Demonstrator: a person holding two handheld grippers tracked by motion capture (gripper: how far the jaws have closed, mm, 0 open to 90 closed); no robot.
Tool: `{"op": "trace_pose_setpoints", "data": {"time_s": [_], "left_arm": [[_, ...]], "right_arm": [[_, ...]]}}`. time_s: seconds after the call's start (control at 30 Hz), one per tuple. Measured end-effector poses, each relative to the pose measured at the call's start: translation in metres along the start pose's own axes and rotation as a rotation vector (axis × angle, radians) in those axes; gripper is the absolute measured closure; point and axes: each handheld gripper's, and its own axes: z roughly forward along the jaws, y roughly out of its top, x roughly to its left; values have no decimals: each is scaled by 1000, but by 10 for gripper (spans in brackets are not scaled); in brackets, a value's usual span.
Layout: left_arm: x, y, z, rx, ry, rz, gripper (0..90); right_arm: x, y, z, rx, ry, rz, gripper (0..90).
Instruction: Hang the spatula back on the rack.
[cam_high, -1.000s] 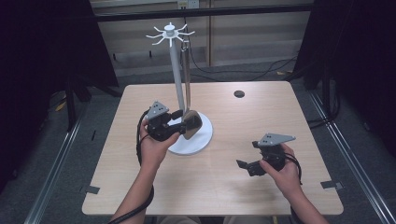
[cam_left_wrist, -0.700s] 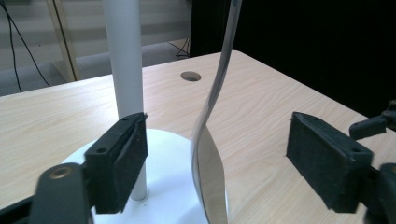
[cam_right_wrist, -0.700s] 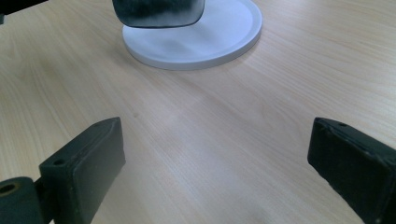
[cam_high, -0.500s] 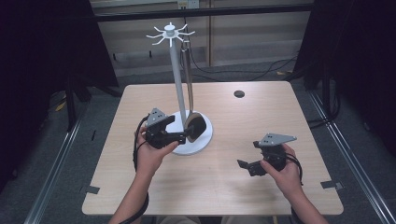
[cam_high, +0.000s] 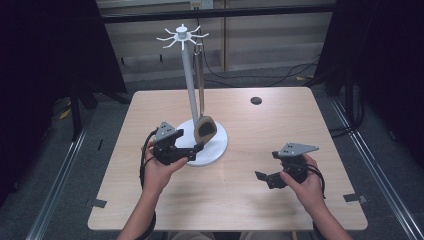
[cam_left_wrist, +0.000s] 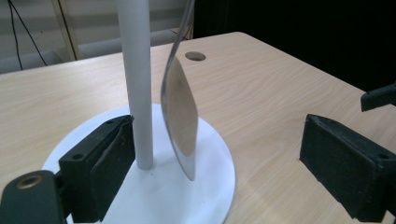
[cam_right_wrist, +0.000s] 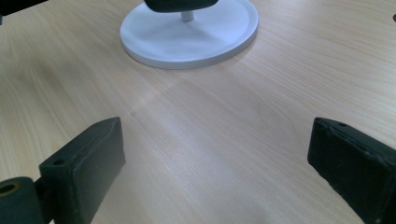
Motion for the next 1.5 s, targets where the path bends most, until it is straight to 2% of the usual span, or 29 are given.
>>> {"op": "trace_pose_setpoints", "data": {"time_s": [0.1,0.23,0.3,0.63,0.87,1.07,1.3,1.5], "left_arm": [[0,-7,-2,11,-4,-7,96],[-1,-16,-4,34,-5,3,85],[-1,-20,-5,34,-15,-2,84],[3,-39,-9,54,-10,-14,80],[6,-48,-11,65,-5,-28,80],[8,-54,-14,89,-9,-21,75],[8,-58,-22,85,-14,-34,74],[10,-61,-21,88,-13,-42,73]], "right_arm": [[0,0,0,0,0,-1,35],[0,-1,-1,1,-1,0,36],[0,-1,-1,3,-2,3,36],[0,-2,0,9,-10,-4,35],[-1,-4,1,14,-14,-1,35],[-2,-5,0,21,-15,-1,36],[-2,-7,0,29,-16,-3,36],[-5,-7,0,26,-27,0,36]]}}
